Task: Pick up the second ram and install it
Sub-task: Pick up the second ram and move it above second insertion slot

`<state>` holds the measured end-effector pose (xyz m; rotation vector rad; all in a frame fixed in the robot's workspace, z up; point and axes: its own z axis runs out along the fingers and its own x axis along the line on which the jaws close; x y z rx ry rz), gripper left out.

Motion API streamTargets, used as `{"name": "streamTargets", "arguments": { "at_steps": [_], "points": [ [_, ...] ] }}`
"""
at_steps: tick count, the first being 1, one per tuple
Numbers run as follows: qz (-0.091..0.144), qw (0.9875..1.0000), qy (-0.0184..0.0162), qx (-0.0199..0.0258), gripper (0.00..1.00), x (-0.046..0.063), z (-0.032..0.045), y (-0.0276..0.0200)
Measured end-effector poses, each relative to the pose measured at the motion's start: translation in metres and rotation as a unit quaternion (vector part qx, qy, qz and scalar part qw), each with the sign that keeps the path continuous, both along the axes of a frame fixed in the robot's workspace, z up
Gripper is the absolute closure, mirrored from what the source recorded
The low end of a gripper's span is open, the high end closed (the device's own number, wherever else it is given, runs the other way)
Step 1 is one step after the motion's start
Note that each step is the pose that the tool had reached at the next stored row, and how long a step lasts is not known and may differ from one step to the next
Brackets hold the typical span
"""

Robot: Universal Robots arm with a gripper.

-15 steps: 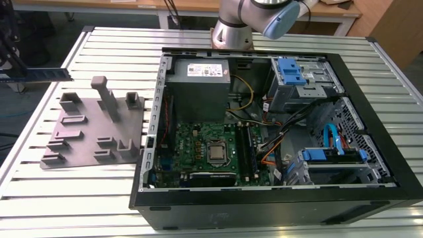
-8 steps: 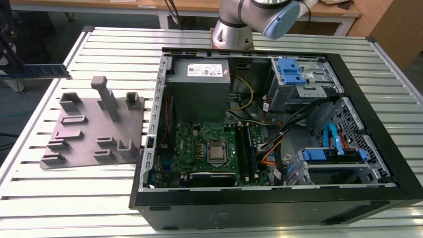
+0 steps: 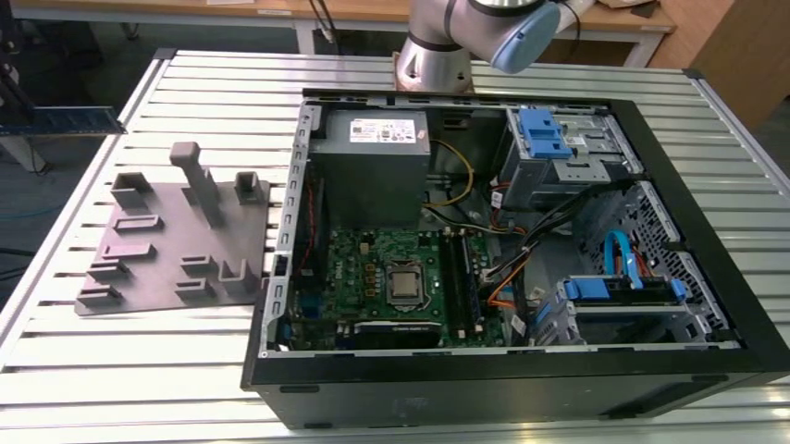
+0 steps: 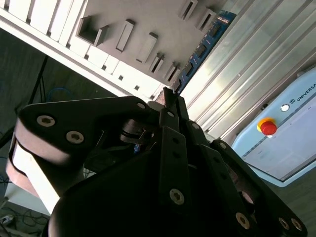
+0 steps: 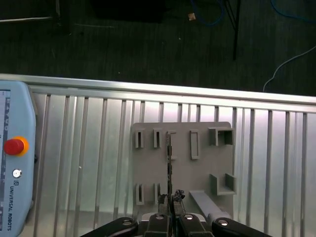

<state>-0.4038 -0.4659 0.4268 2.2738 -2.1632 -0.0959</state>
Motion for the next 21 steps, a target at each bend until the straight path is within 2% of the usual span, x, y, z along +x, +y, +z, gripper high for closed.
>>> {"name": "streamTargets", "arguments": {
  "at_steps": [4,11,13,21],
  "points": [
    [0.000,1.0000,0.0000,0.0000,0.89,0.000,0.0085,0.0000],
    [0.000,1.0000,0.0002,0.0001,0.89,0.001,0.0095,0.0000],
    [0.000,1.0000,0.0003,0.0002,0.89,0.007,0.0092,0.0000],
    [0.000,1.0000,0.0017,0.0003,0.89,0.043,0.0084,0.0000]
  ]
}}
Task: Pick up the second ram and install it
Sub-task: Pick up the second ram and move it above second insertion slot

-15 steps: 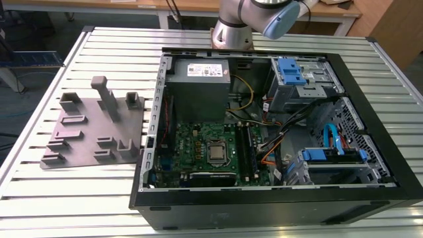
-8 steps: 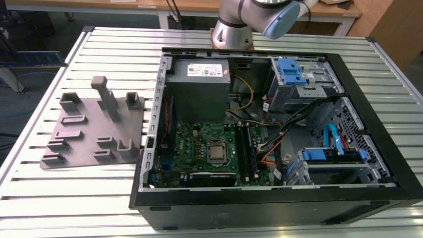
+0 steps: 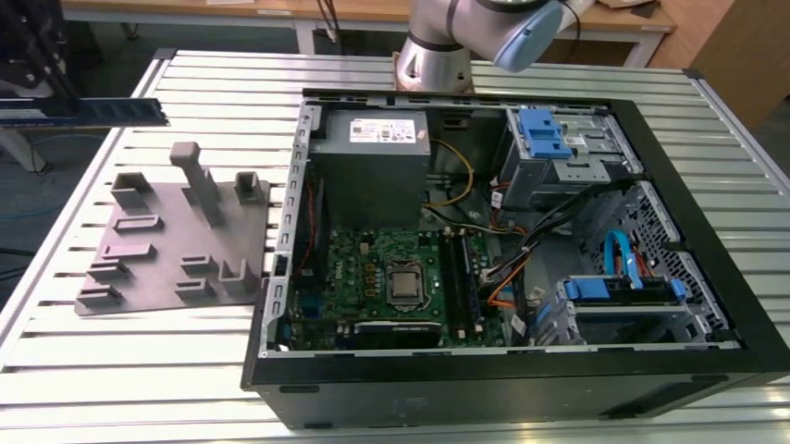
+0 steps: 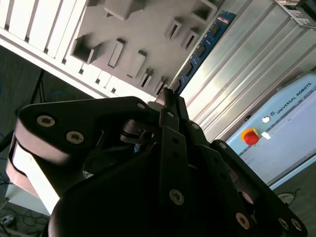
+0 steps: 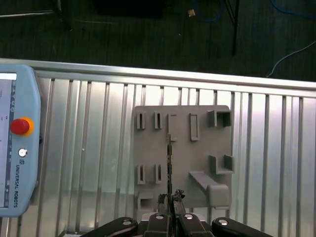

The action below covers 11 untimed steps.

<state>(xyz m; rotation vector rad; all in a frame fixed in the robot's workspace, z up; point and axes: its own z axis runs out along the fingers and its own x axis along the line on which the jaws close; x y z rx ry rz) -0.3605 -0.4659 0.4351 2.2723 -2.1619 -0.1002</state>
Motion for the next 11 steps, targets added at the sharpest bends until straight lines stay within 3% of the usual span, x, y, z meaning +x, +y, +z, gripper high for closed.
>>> {"name": "streamTargets", "arguments": {
  "at_steps": [11],
  "points": [
    [0.000,1.0000,0.0019,0.0000,0.89,0.049,-0.0006,0.0000]
  ]
}}
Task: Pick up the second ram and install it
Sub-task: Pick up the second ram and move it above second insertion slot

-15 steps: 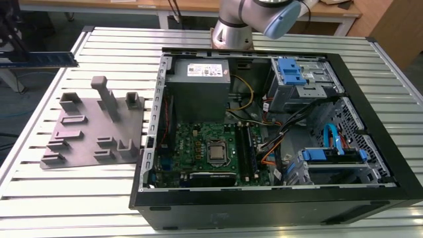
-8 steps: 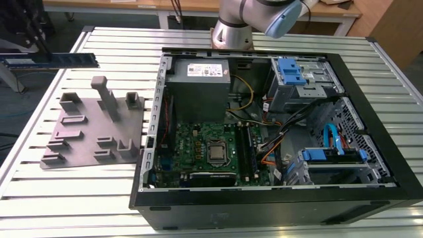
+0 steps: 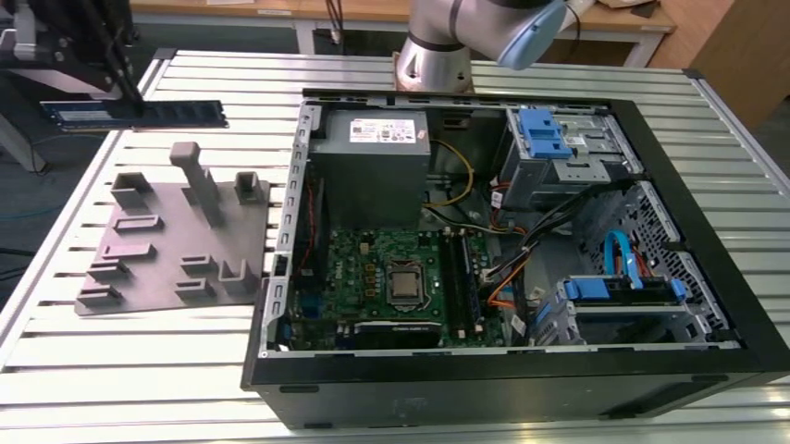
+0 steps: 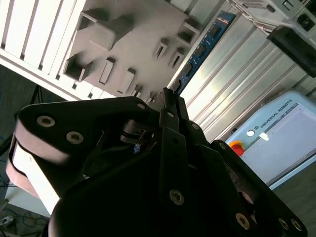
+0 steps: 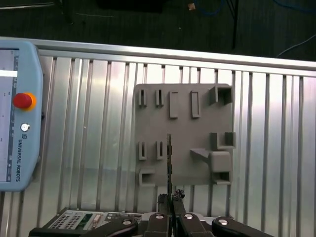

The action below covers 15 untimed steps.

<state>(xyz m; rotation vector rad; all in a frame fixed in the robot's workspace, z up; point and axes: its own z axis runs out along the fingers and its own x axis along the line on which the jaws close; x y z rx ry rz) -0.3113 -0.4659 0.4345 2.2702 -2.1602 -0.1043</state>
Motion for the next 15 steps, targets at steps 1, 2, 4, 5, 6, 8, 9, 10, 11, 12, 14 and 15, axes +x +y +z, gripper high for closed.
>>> {"name": "streamTargets", "arguments": {
  "at_steps": [1,2,4,5,6,8,9,10,11,12,14,15],
  "points": [
    [0.000,1.0000,0.0001,0.0000,0.89,0.004,0.0000,0.0000],
    [0.000,1.0000,0.0003,0.0000,0.89,0.009,0.0000,0.0000],
    [0.000,1.0000,0.0004,0.0000,0.89,0.017,-0.0001,0.0000],
    [0.000,1.0000,0.0005,0.0000,0.89,0.020,-0.0001,0.0000],
    [0.000,1.0000,0.0006,0.0000,0.89,0.024,-0.0001,0.0000],
    [0.000,1.0000,0.0008,0.0000,0.89,0.030,-0.0001,0.0000],
    [0.000,1.0000,0.0009,0.0000,0.89,0.034,-0.0001,0.0000],
    [0.000,1.0000,0.0009,0.0000,0.89,0.037,-0.0001,0.0000],
    [0.000,1.0000,0.0010,0.0000,0.89,0.040,-0.0002,0.0000],
    [0.000,1.0000,0.0011,0.0000,0.89,0.043,-0.0002,0.0000],
    [0.000,1.0000,0.0013,0.0000,0.89,0.049,-0.0001,0.0000],
    [0.000,1.0000,0.0013,0.0000,0.89,0.052,-0.0001,0.0000]
  ]
}}
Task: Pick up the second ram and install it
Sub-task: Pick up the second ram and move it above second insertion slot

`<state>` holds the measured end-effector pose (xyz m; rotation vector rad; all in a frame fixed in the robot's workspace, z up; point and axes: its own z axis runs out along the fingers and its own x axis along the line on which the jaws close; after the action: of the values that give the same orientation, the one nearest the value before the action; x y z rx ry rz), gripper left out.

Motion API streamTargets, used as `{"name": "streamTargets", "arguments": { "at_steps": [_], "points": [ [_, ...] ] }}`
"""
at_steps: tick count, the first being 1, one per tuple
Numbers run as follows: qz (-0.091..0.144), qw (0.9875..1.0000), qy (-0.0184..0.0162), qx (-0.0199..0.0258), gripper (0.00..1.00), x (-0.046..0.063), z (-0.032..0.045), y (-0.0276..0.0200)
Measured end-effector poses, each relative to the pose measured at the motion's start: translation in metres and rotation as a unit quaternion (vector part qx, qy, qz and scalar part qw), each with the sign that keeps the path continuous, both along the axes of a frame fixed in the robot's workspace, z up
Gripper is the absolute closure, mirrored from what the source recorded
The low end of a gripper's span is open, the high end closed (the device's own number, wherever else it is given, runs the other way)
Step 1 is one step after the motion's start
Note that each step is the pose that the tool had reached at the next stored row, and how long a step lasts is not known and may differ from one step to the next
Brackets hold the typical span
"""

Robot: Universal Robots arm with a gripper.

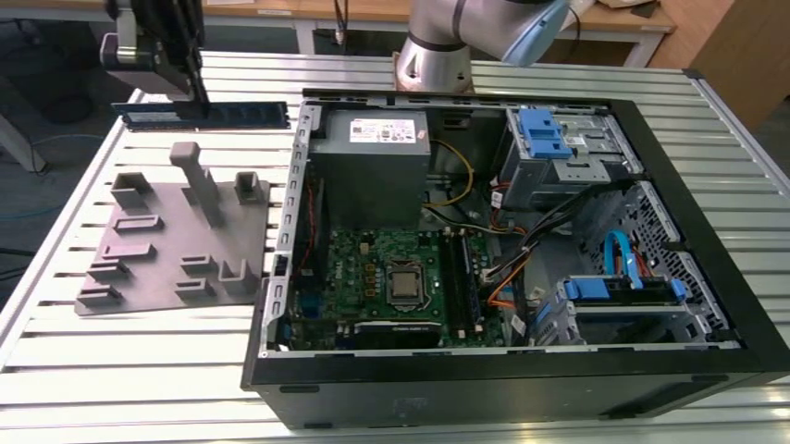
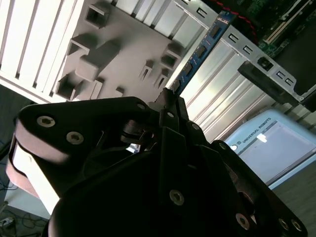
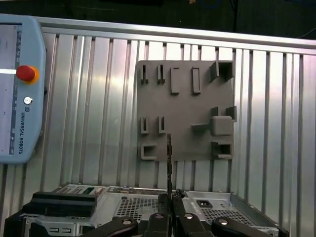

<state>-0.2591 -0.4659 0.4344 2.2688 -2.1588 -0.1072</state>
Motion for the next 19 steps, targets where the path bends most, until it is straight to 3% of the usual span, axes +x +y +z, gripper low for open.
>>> {"name": "streamTargets", "arguments": {
  "at_steps": [12,14,19],
  "points": [
    [0.000,1.0000,0.0006,0.0000,0.89,0.028,0.0000,0.0000],
    [0.000,1.0000,0.0009,0.0000,0.89,0.039,-0.0001,0.0000],
    [0.000,1.0000,0.0012,0.0000,0.89,0.052,-0.0002,0.0000]
  ]
}}
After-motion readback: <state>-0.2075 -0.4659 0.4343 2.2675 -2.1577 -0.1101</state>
